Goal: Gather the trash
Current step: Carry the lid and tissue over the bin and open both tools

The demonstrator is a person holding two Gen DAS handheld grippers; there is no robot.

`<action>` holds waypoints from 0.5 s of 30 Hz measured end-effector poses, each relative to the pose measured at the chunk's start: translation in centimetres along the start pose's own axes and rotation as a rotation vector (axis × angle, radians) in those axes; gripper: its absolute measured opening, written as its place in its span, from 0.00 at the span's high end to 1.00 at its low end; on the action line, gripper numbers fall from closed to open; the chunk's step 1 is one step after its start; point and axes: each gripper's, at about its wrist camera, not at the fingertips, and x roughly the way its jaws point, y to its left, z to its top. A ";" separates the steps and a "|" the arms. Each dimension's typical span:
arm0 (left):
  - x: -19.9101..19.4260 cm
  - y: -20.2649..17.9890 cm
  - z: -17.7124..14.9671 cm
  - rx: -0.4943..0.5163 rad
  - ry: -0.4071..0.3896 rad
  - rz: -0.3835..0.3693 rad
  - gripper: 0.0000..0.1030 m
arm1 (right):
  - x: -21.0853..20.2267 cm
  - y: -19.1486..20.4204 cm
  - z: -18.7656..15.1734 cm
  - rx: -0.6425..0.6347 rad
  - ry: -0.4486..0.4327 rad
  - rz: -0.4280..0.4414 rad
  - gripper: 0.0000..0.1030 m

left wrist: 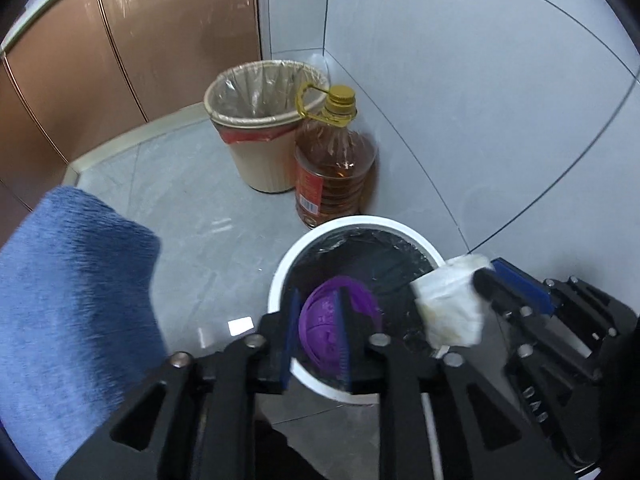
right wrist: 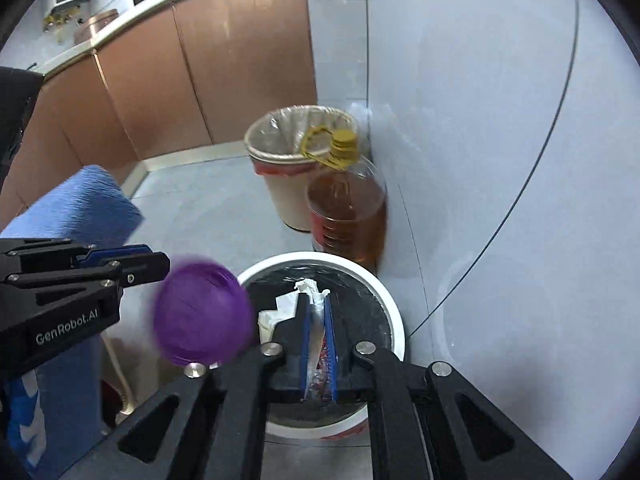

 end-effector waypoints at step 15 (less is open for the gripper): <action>-11.6 1.6 -3.4 -0.095 -0.238 0.007 0.58 | -3.9 -0.1 -0.3 0.054 -0.052 0.018 0.42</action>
